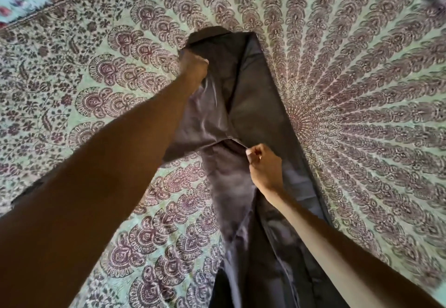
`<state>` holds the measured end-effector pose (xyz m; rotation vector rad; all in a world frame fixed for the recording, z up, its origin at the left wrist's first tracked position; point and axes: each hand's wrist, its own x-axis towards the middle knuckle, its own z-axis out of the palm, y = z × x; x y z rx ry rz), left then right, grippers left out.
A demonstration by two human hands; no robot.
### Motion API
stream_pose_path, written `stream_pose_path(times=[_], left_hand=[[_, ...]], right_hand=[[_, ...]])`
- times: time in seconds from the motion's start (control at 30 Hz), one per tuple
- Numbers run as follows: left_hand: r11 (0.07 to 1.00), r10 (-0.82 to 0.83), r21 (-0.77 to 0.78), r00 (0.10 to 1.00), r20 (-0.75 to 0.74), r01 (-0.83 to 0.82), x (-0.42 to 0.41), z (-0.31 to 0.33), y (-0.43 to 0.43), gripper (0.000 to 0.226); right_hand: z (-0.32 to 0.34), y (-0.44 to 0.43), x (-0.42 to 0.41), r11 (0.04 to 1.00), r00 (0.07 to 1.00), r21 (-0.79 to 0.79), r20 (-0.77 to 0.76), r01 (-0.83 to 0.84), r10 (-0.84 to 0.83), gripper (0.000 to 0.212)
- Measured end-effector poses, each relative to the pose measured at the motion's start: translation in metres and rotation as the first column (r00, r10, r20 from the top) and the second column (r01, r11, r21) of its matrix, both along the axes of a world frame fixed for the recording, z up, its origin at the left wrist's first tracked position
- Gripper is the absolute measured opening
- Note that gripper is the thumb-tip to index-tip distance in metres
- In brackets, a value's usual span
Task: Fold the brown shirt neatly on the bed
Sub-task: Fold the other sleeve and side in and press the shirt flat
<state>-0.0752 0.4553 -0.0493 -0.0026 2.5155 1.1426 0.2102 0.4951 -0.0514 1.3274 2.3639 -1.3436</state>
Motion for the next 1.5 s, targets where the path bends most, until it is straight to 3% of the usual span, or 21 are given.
stream_pose_path(times=[0.1,0.2,0.27,0.4,0.57,0.8,0.9,1.0,1.1,1.17,1.23,1.3,1.4,1.5], left_hand=[[0.989,-0.043,-0.144,0.986,-0.16,0.02,0.017,0.013,-0.006,0.022],[0.937,-0.19,-0.345,0.905,-0.38,0.052,0.065,0.022,-0.029,0.043],[0.956,-0.202,-0.282,0.876,-0.438,0.08,0.109,0.018,-0.052,0.032],[0.976,-0.21,-0.115,0.943,-0.257,0.186,0.222,0.008,-0.102,0.011],[0.925,-0.373,-0.067,0.928,0.026,0.374,0.337,-0.01,-0.158,0.018],[0.839,-0.534,-0.057,0.838,0.107,0.542,0.428,-0.016,-0.194,0.033],[0.769,-0.616,-0.119,0.778,0.122,0.627,0.454,-0.015,-0.201,0.025],[0.843,-0.534,-0.001,0.838,0.114,0.538,0.476,-0.011,-0.206,0.008],[0.963,-0.267,0.0,0.961,0.072,0.268,0.494,-0.003,-0.208,0.02],[0.993,-0.116,-0.014,0.981,0.153,0.119,0.504,0.004,-0.205,0.023],[0.99,0.023,0.122,0.923,0.383,-0.075,0.513,0.006,-0.201,0.022],[0.959,0.048,0.197,0.802,0.595,-0.204,0.522,0.004,-0.2,0.018],[0.991,-0.075,0.135,0.791,0.607,-0.01,0.538,0.006,-0.201,0.007],[0.992,-0.127,0.052,0.807,0.577,0.119,0.554,0.006,-0.207,0.013]], right_hand=[[-0.001,-0.003,0.005,0.998,0.998,-0.028,0.044,-0.048,0.05,0.026],[0.005,-0.01,0.021,0.995,0.989,-0.042,0.109,-0.094,0.098,0.035],[0.011,-0.017,0.038,0.992,0.979,-0.06,0.161,-0.115,0.124,0.034],[0.017,-0.037,0.079,0.986,0.949,-0.072,0.269,-0.148,0.162,0.026],[0.025,-0.063,0.133,0.987,0.938,-0.009,0.309,-0.16,0.155,0.02],[0.027,-0.088,0.21,0.995,0.908,0.009,0.41,-0.099,0.087,0.028],[0.031,-0.093,0.238,0.998,0.904,0.012,0.424,-0.065,0.054,0.025],[0.033,-0.101,0.265,0.996,0.91,-0.081,0.414,0.037,0.0,0.021],[0.033,-0.108,0.283,0.979,0.935,-0.124,0.335,0.164,-0.114,0.022],[0.035,-0.111,0.294,0.974,0.947,-0.119,0.28,0.194,-0.155,0.026],[0.033,-0.113,0.302,0.969,0.958,-0.12,0.218,0.215,-0.186,0.028],[0.033,-0.115,0.311,0.952,0.961,-0.179,0.171,0.249,-0.22,0.036],[0.033,-0.116,0.325,0.866,0.944,-0.377,0.161,0.328,-0.288,0.029],[0.031,-0.117,0.339,0.86,0.938,-0.386,0.221,0.334,-0.265,0.012]])
